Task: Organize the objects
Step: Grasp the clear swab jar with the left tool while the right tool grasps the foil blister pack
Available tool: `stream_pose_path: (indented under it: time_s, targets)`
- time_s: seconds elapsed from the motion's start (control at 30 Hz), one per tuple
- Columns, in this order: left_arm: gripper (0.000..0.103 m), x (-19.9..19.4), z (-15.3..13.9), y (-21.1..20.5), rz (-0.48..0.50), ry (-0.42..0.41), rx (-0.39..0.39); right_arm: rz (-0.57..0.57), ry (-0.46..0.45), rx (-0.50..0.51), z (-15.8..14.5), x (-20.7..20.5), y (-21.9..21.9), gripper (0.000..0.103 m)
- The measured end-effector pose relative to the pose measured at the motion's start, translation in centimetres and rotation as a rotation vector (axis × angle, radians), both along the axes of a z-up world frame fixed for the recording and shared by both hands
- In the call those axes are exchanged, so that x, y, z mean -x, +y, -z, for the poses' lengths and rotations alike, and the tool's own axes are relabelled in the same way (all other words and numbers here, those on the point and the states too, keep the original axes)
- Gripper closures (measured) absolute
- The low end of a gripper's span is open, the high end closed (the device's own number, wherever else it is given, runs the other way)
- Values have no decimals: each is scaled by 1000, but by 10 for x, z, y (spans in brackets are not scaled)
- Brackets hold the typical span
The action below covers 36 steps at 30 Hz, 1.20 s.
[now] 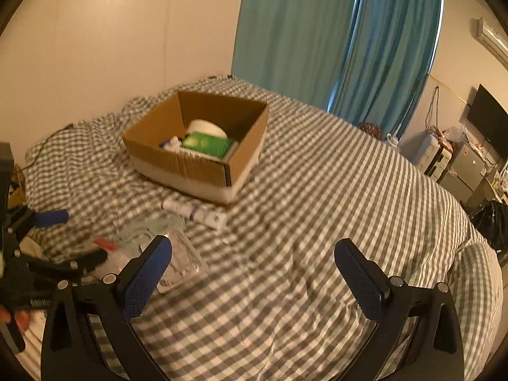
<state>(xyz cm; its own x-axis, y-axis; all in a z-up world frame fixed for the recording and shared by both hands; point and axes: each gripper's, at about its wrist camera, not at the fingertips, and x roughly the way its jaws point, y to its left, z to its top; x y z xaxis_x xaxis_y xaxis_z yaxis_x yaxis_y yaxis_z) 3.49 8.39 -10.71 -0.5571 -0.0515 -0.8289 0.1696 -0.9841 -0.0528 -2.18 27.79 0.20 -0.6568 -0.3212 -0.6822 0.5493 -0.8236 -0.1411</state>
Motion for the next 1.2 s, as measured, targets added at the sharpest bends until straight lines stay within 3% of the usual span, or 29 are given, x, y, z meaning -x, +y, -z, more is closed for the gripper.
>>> stream_pose_path:
  time_s: [0.1,0.33,0.4,0.5,0.67,0.77,0.97,1.1,1.2]
  targets:
    - [11,3,14,6,0,-27,-26,7,-19,8,8,3,3,0]
    - [11,14,29,16,14,-18,142,-20,-46,6,21,10,-7,0]
    - [6,18,35,14,24,-21,162,-33,-53,1,26,11,-12,0]
    - [4,22,41,6,22,-18,130,-57,-71,-17,38,14,-22,0]
    - [6,26,55,-18,22,-50,-68,-101,-94,-50,54,15,-36,0]
    - [7,20,51,-32,-10,-18,-127,-145,-104,-74,65,13,-47,0]
    - [8,19,29,-77,-111,14,-64,-225,-108,-113,75,11,-69,0]
    - [8,20,26,-92,-119,11,-23,-273,-145,-123,84,13,-88,0]
    - [8,20,29,-97,-106,-3,-37,-293,-179,-160,96,13,-107,0]
